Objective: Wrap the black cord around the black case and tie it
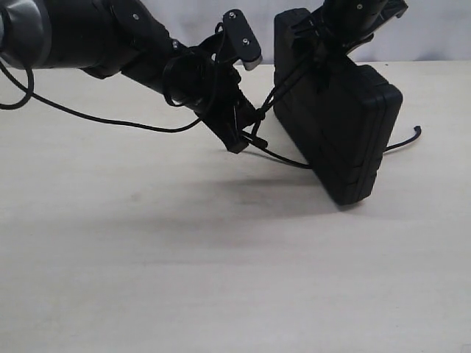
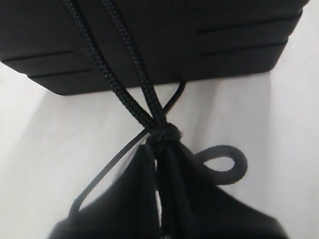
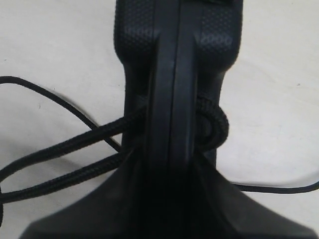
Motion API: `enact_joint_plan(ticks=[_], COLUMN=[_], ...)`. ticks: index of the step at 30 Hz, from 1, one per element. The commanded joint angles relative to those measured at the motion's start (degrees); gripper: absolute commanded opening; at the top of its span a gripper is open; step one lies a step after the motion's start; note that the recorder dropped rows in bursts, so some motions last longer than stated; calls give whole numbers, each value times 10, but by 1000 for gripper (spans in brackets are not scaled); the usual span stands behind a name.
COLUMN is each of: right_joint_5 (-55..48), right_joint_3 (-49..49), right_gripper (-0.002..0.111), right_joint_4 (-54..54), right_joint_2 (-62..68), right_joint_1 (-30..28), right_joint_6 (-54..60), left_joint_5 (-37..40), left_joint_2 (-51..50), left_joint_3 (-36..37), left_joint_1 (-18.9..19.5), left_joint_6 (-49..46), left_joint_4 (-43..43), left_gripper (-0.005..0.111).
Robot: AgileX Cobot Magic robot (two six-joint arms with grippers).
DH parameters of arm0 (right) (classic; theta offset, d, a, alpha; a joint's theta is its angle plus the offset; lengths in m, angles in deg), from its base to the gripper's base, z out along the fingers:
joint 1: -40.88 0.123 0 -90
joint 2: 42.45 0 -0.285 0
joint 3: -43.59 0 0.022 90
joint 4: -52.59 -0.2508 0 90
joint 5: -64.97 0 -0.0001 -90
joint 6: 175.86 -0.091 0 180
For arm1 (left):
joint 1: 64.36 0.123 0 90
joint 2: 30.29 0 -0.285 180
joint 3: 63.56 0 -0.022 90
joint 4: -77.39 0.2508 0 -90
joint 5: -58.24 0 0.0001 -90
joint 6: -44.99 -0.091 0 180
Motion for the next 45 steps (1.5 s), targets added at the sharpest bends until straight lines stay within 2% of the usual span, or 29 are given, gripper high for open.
enact_joint_plan(ticks=[1, 8, 17, 21, 27, 33, 35, 38, 41, 43, 44, 45], right_joint_5=[-16, -16, -16, -16, -16, -16, -16, -16, -16, -16, -16, -16], right_joint_3=[9, 9, 9, 9, 9, 9, 9, 9, 9, 9, 9, 9], right_gripper=[4, 4, 4, 4, 4, 4, 11, 36, 37, 37, 39, 46], right_joint_4=[-9, -9, -10, -11, -28, -99, -97, -109, -122, -185, -175, -153], right_joint_2=[18, 18, 18, 18, 18, 18, 18, 18, 18, 18, 18, 17], right_joint_1=[-4, -4, -4, -4, -4, -4, -4, -4, -4, -4, -4, -4], right_joint_6=[14, 14, 14, 14, 19, 50, 50, 62, 72, 105, 105, 100], left_joint_5=[-32, -108, -178, -192, -186, -191, -191, -219, -240, -240, -237, -235], left_joint_2=[0, 0, -2, -16, -47, -52, -54, -57, -57, -57, -57, -57], left_joint_3=[-2, -2, -2, -3, -48, -60, -60, -60, -60, -60, -60, -60], left_joint_1=[-17, -53, -60, -60, -61, -67, -67, -67, -67, -67, -67, -67], left_joint_6=[-14, -29, -28, -28, -28, -28, -28, -28, -25, -25, -25, -25], left_joint_4=[-11, -9, -24, -51, -95, -96, -96, -96, -97, -97, -97, -97], left_gripper=[0, 0, 0, 0, 0, 0, 0, 0, 0, 0, 0, 0])
